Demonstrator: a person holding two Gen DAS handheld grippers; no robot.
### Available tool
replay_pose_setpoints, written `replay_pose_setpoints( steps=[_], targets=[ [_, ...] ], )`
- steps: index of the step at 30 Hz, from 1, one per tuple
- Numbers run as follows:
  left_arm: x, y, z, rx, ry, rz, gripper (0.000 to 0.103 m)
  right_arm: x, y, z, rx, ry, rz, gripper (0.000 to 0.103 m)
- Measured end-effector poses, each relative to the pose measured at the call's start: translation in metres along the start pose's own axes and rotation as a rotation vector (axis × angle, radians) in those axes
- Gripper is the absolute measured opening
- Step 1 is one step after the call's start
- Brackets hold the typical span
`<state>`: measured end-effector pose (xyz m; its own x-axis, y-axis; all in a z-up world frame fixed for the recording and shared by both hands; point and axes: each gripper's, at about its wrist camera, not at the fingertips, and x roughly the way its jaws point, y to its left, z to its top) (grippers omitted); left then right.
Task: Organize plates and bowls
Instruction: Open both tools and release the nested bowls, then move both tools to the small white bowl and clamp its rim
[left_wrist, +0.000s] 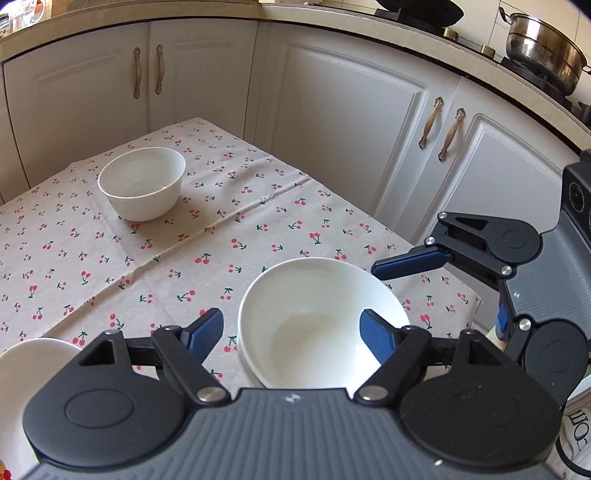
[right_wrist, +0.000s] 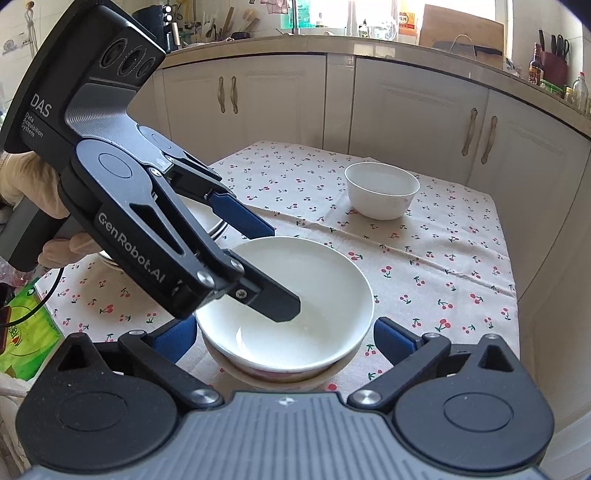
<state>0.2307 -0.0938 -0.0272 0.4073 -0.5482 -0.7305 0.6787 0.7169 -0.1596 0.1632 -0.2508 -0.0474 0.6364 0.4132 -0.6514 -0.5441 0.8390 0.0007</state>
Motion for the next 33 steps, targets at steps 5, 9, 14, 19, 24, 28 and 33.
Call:
replay_pose_setpoints(
  steps=[5, 9, 14, 19, 24, 28, 33],
  targets=[
    [-0.011, 0.008, 0.000, -0.004, -0.006, 0.024, 0.082, -0.009, -0.001, 0.006, -0.017, -0.024, -0.017, 0.103],
    [-0.018, 0.015, 0.008, 0.006, -0.024, 0.049, 0.085, -0.016, -0.008, 0.014, -0.032, -0.044, -0.020, 0.103],
    [-0.017, 0.030, 0.028, 0.017, -0.043, 0.075, 0.091, -0.016, -0.025, 0.030, -0.053, -0.067, -0.035, 0.103],
    [-0.005, 0.047, 0.054, 0.034, -0.039, 0.116, 0.091, -0.006, -0.050, 0.050, -0.070, -0.090, -0.058, 0.103],
    [0.016, 0.068, 0.075, 0.023, -0.038, 0.166, 0.093, 0.012, -0.079, 0.070, -0.078, -0.108, -0.073, 0.103],
    [0.035, 0.087, 0.090, 0.003, -0.030, 0.167, 0.093, 0.035, -0.100, 0.080, -0.078, -0.102, -0.070, 0.103],
    [0.060, 0.113, 0.106, -0.039, -0.017, 0.169, 0.093, 0.068, -0.119, 0.088, -0.073, -0.079, -0.048, 0.103]
  ],
)
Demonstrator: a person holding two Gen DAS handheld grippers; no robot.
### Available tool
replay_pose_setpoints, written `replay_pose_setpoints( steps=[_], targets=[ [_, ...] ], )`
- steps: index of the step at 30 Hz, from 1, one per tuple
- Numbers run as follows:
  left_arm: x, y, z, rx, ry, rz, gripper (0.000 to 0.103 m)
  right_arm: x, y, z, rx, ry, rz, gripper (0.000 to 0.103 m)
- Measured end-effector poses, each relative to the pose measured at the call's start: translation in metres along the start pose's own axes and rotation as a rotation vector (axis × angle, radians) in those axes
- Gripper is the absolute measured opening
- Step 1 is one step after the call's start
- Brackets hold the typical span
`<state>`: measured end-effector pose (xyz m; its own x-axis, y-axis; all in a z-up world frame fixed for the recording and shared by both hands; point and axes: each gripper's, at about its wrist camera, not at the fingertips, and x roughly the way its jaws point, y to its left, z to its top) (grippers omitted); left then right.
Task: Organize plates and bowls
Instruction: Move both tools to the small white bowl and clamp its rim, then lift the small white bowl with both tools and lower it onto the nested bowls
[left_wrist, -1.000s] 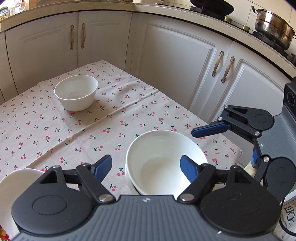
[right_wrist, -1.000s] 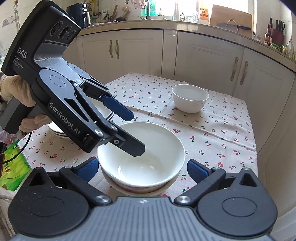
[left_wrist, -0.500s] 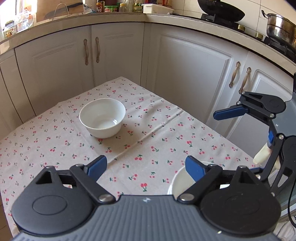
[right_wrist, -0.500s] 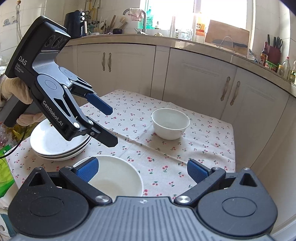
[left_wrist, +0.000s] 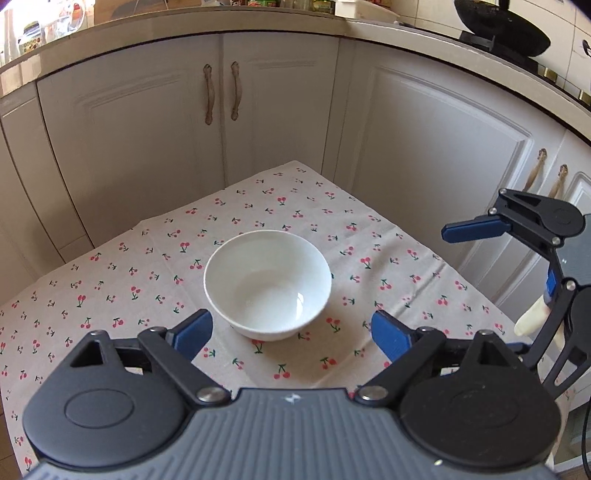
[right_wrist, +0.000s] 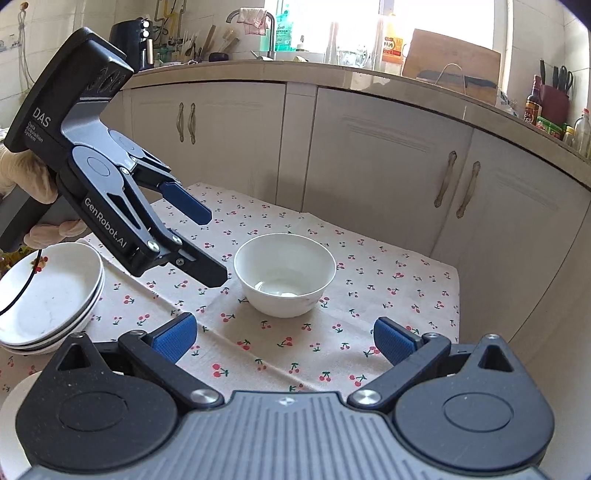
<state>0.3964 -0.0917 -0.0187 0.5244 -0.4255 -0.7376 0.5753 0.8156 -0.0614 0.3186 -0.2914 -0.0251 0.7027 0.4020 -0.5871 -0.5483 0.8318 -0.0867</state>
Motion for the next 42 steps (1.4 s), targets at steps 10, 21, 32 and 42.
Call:
replay_pose_setpoints(
  steps=[10, 21, 32, 42],
  targets=[
    [0.038, 0.020, 0.011, 0.004, -0.034, -0.004, 0.098, 0.055, -0.013, 0.006, -0.026, 0.041, 0.059, 0.103],
    [0.071, 0.033, 0.012, -0.044, 0.024, -0.001, 0.098, 0.092, -0.016, 0.008, -0.027, 0.064, 0.101, 0.103],
    [0.082, 0.035, 0.014, -0.042, 0.043, -0.016, 0.098, 0.104, -0.014, 0.011, -0.054, 0.052, 0.095, 0.098],
    [0.083, 0.030, 0.015, -0.019, 0.044, -0.057, 0.086, 0.105, -0.008, 0.012, -0.078, 0.042, 0.104, 0.088]
  ],
)
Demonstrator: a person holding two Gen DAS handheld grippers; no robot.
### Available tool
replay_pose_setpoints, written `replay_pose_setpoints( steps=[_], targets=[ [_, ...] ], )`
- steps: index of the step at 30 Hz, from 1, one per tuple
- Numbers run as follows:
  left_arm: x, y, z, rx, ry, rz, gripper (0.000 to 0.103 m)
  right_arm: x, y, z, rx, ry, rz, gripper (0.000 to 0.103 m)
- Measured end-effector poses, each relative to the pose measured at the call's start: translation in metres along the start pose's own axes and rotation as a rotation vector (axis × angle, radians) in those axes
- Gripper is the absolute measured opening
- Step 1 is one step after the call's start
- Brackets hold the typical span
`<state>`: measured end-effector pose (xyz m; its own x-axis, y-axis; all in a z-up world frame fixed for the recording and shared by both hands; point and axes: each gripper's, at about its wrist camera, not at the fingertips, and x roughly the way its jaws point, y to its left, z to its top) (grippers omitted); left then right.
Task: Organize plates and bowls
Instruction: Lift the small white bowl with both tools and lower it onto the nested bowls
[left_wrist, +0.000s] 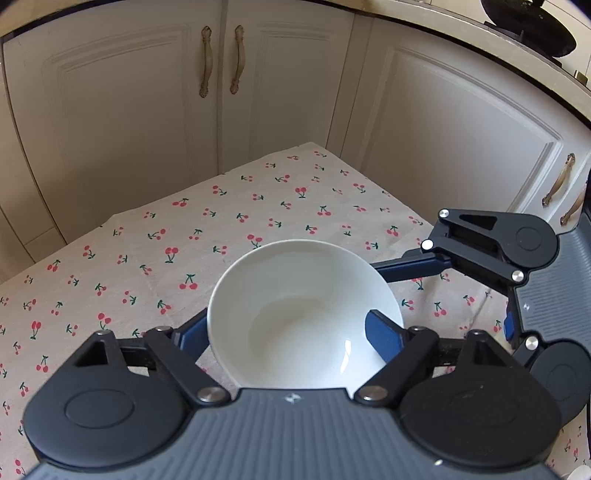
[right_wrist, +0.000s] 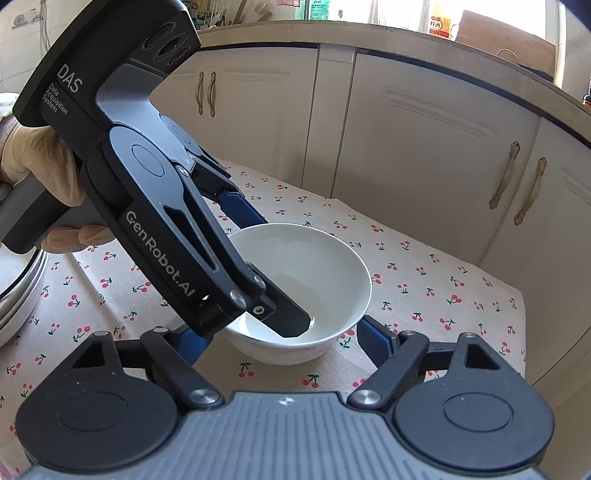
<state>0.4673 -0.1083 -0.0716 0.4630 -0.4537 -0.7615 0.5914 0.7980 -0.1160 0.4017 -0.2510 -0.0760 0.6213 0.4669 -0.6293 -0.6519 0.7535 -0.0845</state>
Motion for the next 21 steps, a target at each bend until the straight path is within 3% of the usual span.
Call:
replay_pose_setpoints(
  steps=[13, 21],
  targets=[
    [-0.008, -0.003, -0.003, -0.018, -0.002, -0.020, 0.086, -0.005, 0.002, 0.003, 0.025, 0.021, 0.006, 0.087],
    [-0.039, -0.023, -0.012, -0.018, -0.027, -0.038, 0.086, -0.031, 0.019, 0.007, 0.010, 0.031, -0.010, 0.087]
  ],
)
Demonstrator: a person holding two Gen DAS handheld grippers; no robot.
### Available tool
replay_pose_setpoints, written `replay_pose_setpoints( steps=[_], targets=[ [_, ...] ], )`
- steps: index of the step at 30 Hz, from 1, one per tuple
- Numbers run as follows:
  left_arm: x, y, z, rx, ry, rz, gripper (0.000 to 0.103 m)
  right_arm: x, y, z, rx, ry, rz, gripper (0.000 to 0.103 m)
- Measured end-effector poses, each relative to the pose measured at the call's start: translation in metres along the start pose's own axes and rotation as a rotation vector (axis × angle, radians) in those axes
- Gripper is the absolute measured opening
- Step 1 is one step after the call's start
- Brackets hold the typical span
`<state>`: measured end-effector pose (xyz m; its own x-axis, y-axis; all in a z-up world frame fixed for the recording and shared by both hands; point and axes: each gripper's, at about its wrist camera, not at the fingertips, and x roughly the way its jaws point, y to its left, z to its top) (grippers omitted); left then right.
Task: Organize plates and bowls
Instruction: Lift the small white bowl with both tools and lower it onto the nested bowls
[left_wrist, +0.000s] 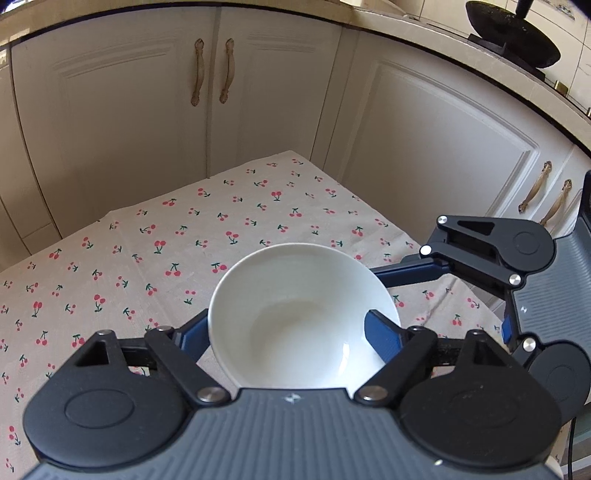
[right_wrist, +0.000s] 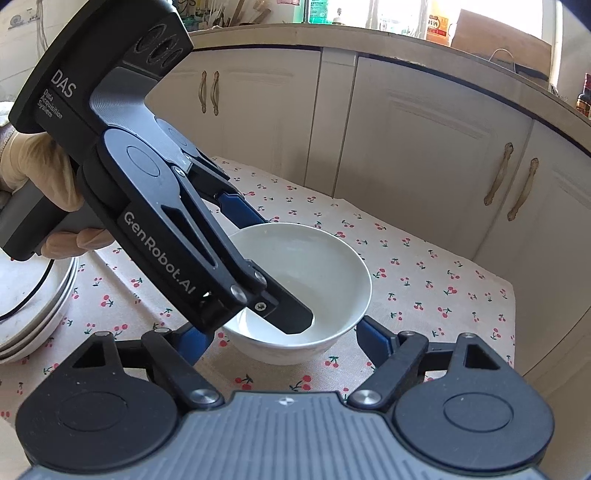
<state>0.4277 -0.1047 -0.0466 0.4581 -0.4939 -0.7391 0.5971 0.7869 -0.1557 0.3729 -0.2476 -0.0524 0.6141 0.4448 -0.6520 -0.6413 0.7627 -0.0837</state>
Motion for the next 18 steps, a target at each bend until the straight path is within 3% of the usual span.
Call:
replay_pose_setpoints(
  steps=[7, 18],
  targets=[
    [-0.038, -0.025, -0.009, 0.009, -0.053, 0.004, 0.077, -0.035, 0.022, 0.000, -0.010, -0.017, -0.028, 0.087],
    [-0.087, -0.059, -0.029, 0.038, -0.085, 0.011, 0.077, -0.087, 0.061, -0.002, -0.012, -0.043, -0.062, 0.087]
  ],
)
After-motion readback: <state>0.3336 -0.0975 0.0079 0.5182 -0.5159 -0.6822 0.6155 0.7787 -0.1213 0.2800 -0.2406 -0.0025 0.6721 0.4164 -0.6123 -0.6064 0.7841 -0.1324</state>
